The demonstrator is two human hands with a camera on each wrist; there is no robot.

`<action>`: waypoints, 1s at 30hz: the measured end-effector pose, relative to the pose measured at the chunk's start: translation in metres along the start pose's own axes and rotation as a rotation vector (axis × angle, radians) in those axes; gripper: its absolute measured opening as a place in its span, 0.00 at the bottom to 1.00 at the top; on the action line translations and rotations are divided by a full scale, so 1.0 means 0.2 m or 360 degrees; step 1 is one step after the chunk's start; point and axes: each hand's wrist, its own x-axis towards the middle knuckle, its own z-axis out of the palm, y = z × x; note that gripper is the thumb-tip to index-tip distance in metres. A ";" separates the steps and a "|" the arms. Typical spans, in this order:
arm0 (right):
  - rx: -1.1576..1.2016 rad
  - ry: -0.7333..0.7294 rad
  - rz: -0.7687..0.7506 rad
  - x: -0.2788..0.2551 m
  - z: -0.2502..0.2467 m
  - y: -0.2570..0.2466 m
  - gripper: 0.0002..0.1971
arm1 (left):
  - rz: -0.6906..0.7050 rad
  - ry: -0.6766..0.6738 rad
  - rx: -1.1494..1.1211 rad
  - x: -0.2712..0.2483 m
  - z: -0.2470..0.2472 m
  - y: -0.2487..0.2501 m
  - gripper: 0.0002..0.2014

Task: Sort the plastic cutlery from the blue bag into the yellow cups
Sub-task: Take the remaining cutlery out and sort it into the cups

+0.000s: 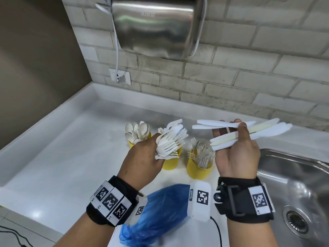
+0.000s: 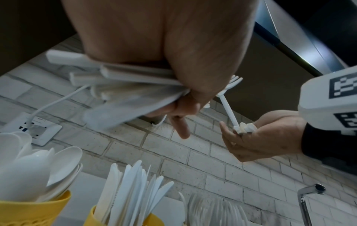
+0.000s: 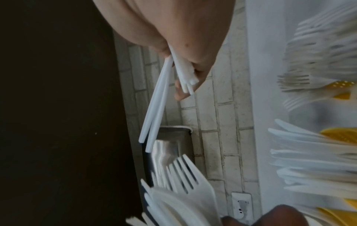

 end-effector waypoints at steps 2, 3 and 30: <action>0.0156 -0.0012 0.0069 0.02 -0.02 -0.02 0.09 | -0.0009 -0.0018 0.0005 0.00 0.00 0.00 0.07; 0.0186 -0.0011 0.0072 0.02 -0.02 -0.03 0.09 | -0.0009 -0.0022 0.0016 0.00 0.01 0.00 0.07; -0.1673 -0.0985 -0.0430 -0.15 0.02 0.05 0.05 | -0.0050 -0.0043 0.0378 0.00 -0.01 0.03 0.09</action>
